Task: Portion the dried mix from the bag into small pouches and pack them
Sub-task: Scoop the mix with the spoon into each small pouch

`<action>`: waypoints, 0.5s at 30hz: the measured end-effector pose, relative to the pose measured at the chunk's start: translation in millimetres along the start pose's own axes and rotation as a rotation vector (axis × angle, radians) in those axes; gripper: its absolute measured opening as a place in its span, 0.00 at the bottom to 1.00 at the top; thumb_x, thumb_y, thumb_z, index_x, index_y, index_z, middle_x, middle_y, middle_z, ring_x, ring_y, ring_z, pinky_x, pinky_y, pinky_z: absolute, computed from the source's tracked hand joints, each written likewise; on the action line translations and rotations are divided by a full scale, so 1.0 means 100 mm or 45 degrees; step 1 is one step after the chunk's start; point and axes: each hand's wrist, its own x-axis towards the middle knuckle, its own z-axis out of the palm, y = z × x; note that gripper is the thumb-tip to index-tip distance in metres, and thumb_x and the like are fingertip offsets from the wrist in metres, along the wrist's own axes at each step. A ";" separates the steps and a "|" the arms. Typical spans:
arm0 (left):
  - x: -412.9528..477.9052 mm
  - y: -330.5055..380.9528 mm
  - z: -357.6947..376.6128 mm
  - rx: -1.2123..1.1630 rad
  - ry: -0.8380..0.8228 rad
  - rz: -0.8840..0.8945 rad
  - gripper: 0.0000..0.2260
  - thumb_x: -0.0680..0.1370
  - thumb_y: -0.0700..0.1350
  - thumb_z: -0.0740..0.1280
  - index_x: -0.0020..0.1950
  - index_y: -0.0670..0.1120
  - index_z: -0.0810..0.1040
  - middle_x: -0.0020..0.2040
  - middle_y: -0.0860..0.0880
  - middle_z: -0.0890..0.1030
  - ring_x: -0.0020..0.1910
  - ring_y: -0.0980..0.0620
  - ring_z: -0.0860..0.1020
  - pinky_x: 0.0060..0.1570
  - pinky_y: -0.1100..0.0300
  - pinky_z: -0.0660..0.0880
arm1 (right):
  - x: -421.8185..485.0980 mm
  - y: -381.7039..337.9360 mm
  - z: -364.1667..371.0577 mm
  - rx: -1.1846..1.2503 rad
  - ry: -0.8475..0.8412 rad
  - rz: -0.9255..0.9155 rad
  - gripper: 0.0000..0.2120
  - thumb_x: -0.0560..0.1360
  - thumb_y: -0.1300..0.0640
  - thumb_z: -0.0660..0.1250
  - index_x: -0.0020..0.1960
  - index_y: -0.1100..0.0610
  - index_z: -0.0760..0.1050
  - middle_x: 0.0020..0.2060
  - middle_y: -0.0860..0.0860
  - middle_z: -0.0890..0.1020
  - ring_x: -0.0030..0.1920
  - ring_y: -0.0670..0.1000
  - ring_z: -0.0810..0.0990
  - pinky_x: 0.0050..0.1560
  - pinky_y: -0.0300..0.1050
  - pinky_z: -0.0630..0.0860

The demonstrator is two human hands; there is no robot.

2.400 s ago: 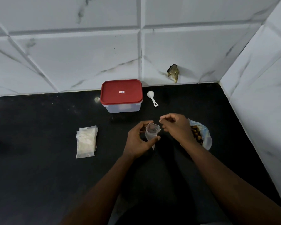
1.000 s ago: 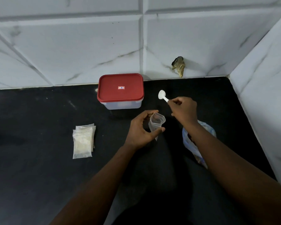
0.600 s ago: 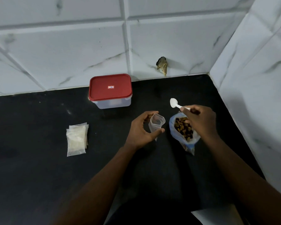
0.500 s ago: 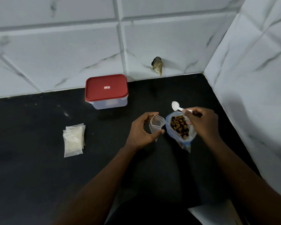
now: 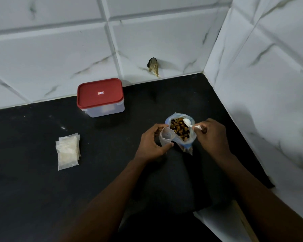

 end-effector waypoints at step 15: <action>-0.03 -0.09 0.11 0.024 -0.043 -0.114 0.25 0.70 0.40 0.78 0.64 0.53 0.76 0.60 0.57 0.80 0.60 0.62 0.79 0.59 0.66 0.77 | 0.02 0.06 0.08 -0.050 -0.108 -0.053 0.04 0.76 0.58 0.72 0.46 0.59 0.84 0.39 0.49 0.79 0.38 0.46 0.77 0.40 0.39 0.74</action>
